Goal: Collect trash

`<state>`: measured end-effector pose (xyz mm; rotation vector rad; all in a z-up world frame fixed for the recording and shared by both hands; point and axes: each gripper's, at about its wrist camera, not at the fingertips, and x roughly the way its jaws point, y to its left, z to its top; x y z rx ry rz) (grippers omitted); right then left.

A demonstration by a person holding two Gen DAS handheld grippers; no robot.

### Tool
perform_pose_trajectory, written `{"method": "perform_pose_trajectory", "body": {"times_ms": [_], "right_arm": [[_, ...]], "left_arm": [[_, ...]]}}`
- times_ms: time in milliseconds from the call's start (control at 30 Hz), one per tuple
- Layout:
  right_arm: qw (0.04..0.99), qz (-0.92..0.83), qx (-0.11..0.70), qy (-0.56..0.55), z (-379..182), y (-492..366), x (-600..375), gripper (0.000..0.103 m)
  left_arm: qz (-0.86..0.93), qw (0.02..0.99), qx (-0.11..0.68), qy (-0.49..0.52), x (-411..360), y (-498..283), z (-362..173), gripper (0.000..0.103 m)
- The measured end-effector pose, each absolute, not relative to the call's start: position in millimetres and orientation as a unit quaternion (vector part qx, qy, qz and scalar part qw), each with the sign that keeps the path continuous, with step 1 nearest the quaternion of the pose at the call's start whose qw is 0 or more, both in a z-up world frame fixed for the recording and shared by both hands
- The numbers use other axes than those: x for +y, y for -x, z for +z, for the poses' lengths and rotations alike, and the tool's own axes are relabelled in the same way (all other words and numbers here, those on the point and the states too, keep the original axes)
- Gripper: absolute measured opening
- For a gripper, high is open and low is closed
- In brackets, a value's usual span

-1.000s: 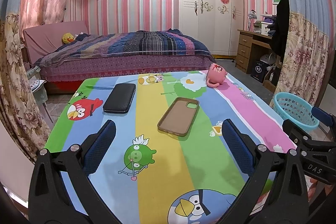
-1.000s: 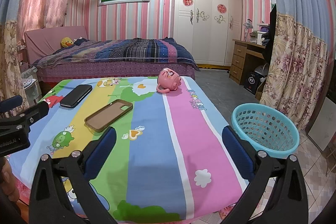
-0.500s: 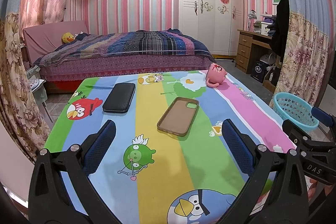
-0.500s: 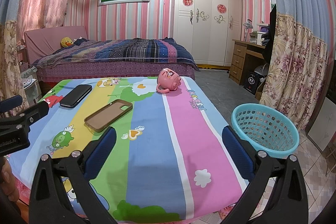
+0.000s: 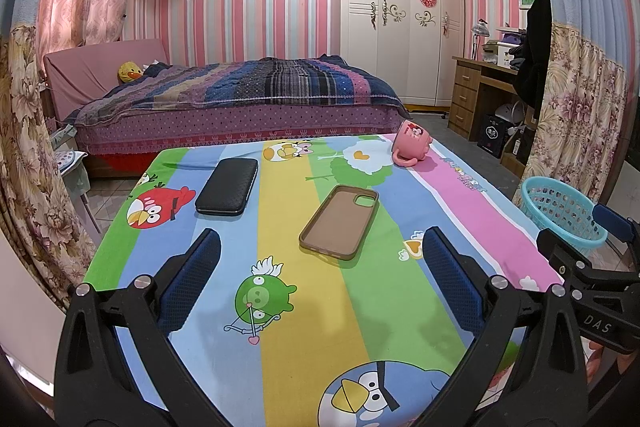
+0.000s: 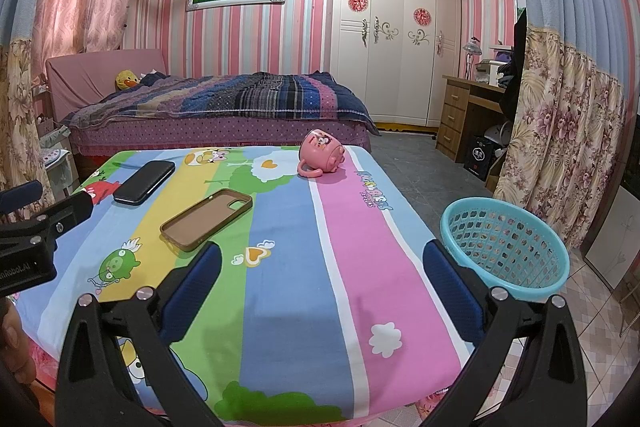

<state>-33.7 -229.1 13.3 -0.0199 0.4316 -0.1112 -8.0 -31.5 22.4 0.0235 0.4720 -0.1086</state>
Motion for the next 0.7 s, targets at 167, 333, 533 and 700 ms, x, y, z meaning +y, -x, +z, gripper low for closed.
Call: {"method": "perform_pose_trajectory", "body": {"times_ms": [167, 333, 533, 700], "right_arm": [[0.975, -0.055, 0.213, 0.010, 13.7, 33.5, -228.3, 0.098], [0.975, -0.055, 0.213, 0.010, 13.7, 33.6, -228.5, 0.098], [0.975, -0.056, 0.214, 0.010, 13.7, 34.6, -230.2, 0.098], [0.975, -0.056, 0.214, 0.010, 13.9, 34.4, -229.8, 0.098]], "left_arm": [[-0.054, 0.971, 0.234, -0.011, -31.4, 7.9, 22.3, 0.098], [-0.054, 0.971, 0.234, -0.012, -31.4, 8.0, 22.3, 0.098], [-0.054, 0.971, 0.234, -0.011, -31.4, 8.0, 22.3, 0.098], [-0.054, 0.971, 0.234, -0.011, -31.7, 8.1, 21.9, 0.098]]}}
